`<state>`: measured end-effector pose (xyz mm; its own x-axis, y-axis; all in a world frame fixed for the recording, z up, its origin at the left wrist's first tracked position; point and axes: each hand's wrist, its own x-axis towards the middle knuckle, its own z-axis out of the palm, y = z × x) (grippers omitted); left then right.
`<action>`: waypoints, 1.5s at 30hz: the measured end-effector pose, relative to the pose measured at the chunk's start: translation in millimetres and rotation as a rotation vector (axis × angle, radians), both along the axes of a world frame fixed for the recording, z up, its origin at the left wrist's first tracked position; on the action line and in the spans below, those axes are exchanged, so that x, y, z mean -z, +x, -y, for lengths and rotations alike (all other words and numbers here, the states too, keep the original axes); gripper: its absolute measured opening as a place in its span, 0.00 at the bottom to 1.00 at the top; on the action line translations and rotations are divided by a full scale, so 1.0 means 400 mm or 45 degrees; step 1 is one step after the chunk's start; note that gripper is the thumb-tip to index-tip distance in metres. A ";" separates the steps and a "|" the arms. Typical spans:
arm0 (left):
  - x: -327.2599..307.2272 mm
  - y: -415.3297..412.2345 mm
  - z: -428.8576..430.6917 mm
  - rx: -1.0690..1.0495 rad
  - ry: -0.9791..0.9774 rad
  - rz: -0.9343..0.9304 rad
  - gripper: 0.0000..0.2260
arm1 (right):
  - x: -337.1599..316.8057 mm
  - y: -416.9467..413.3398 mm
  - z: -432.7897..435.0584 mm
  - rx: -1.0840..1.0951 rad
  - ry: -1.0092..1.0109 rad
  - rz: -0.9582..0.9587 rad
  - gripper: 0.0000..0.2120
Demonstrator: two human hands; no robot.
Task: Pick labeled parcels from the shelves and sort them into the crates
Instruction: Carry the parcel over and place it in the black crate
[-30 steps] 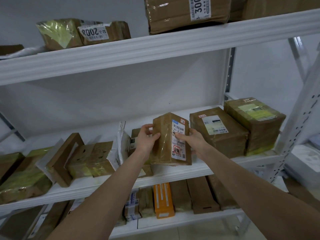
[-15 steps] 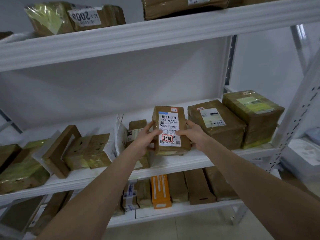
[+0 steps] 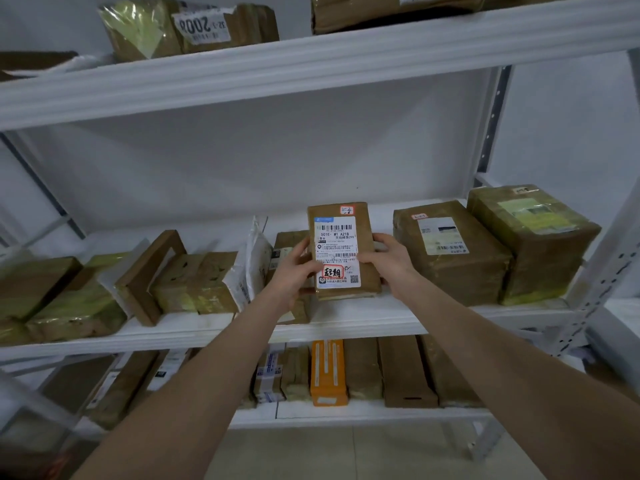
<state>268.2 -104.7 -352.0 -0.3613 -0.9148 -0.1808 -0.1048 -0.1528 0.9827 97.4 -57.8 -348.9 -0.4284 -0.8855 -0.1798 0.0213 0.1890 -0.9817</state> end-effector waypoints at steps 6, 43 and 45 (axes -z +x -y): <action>-0.022 0.060 -0.040 -0.162 -0.121 -0.062 0.29 | -0.019 0.065 -0.010 -0.063 -0.138 -0.046 0.26; 0.335 1.429 -0.389 -1.156 0.296 -0.023 0.24 | 0.355 1.458 -0.044 -0.994 0.291 -0.118 0.21; 0.356 1.491 -0.366 -1.208 0.323 -0.003 0.24 | 0.371 1.531 -0.009 -1.048 0.295 -0.158 0.22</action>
